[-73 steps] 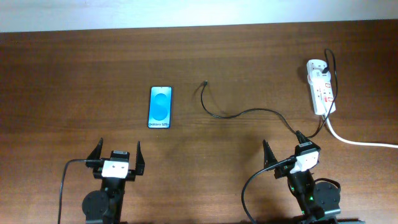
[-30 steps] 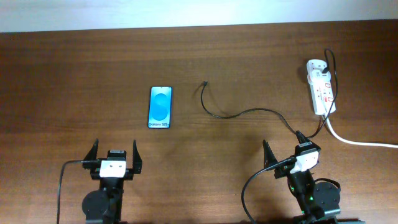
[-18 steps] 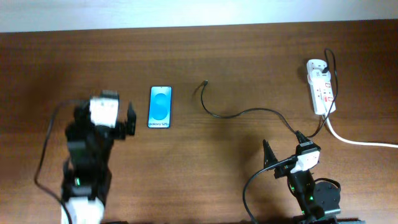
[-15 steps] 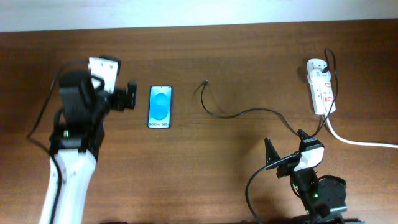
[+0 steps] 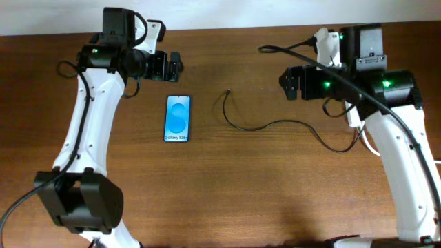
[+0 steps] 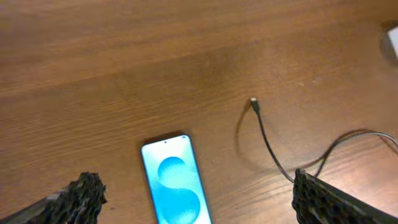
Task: Plug charger to phone and switch on socket
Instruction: 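Move the left gripper over the blue phone and the right arm forward, then lower the left gripper and close it on the phone's top edge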
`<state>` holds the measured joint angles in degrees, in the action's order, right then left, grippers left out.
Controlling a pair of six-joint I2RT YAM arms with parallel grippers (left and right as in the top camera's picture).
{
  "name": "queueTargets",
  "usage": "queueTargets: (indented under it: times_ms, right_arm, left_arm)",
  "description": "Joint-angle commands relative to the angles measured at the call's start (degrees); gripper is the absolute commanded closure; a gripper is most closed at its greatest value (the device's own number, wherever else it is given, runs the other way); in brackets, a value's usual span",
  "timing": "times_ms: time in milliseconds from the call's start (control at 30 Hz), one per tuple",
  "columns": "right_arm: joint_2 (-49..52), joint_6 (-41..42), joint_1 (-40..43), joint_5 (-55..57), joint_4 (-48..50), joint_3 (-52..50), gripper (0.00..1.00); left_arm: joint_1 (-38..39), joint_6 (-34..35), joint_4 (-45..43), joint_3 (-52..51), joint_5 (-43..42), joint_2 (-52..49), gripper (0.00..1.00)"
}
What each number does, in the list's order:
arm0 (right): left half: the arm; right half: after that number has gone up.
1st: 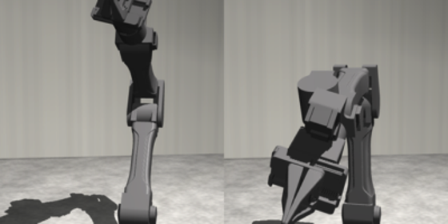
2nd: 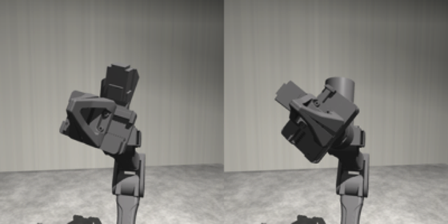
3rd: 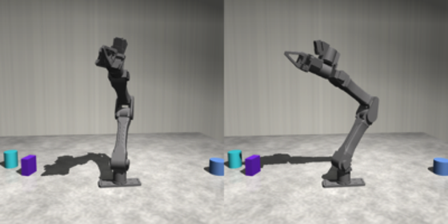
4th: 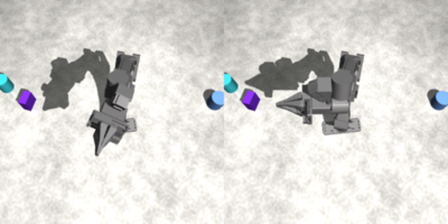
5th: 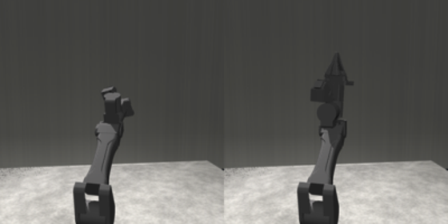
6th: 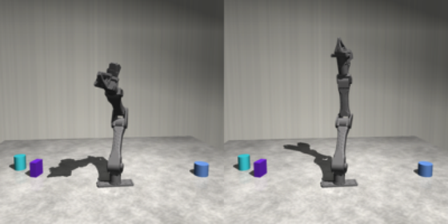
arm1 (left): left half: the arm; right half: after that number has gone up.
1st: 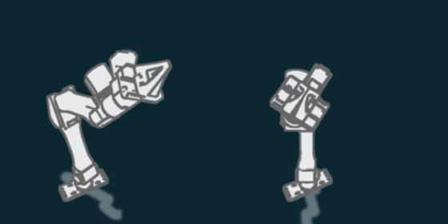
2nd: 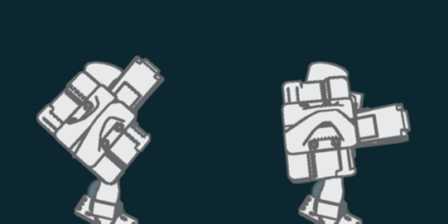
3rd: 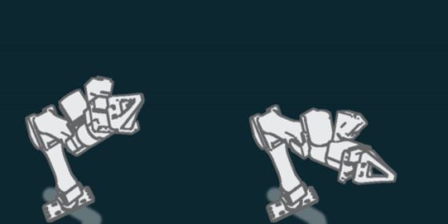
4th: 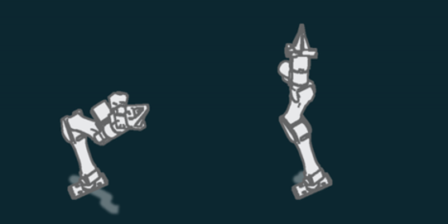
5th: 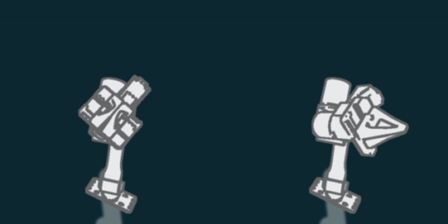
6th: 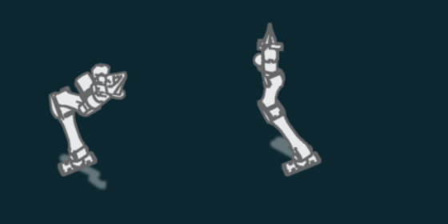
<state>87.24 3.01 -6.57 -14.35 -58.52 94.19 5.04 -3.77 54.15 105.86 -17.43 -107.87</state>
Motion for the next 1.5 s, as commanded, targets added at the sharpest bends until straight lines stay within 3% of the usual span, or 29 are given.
queueTargets:
  times_ms: [0,33,67,100,133,167,267,500,567,633,900,1300,1467]
  right_arm:
    - [0.15,0.24,0.59,-2.82,-1.77,1.60,0.02]
    - [0.31,0.24,0.61,-2.82,-2.25,1.57,0.02]
    - [0.50,0.31,0.59,-2.82,-2.62,1.31,0.02]
    - [0.81,0.46,0.59,-2.84,-2.89,1.20,0.02]
    - [1.38,0.46,0.59,-2.82,-3.74,1.18,0.02]
    - [1.79,0.46,0.59,-2.82,-4.63,1.16,0.02]
    - [2.93,0.44,0.59,-2.80,-5.38,0.94,0.02]
    - [4.81,0.46,0.59,-2.82,-7.82,0.85,0.02]
    - [5.42,0.44,0.59,-2.80,-9.16,0.85,0.02]
    - [5.42,0.44,0.55,-2.82,-10.58,0.85,0.02]
    - [5.42,0.44,0.55,-2.82,-12.76,0.85,0.02]
    - [5.42,0.46,0.55,-2.86,-13.11,0.85,0.02]
    - [5.42,0.46,0.55,-2.84,-13.33,0.85,0.02]
  left_arm:
    - [0.24,0.37,0.07,1.57,-5.95,-0.94,0.01]
    - [0.57,0.37,0.31,1.51,-4.09,-1.53,0.02]
    - [1.31,3.85,1.27,1.49,3.93,-3.13,0.23]
    - [2.14,8.15,2.14,1.49,10.08,-4.81,0.24]
    - [3.61,11.28,2.67,1.49,14.12,-7.82,0.18]
    - [4.57,12.61,3.04,1.49,16.96,-9.51,0.14]
    - [8.09,13.64,6.12,1.49,23.47,-15.43,0.14]
    - [9.33,16.37,6.62,1.46,21.44,-22.80,0.11]
    - [10.10,16.39,7.32,1.42,24.20,-23.32,0.10]
    - [9.40,16.35,7.91,1.22,25.44,-23.39,0.00]
    - [9.44,16.33,3.67,-0.83,24.50,-25.20,0.01]
    - [9.14,16.39,7.48,-0.85,20.79,-27.15,0.06]
    - [5.38,16.35,8.35,-0.85,16.90,-27.17,0.06]
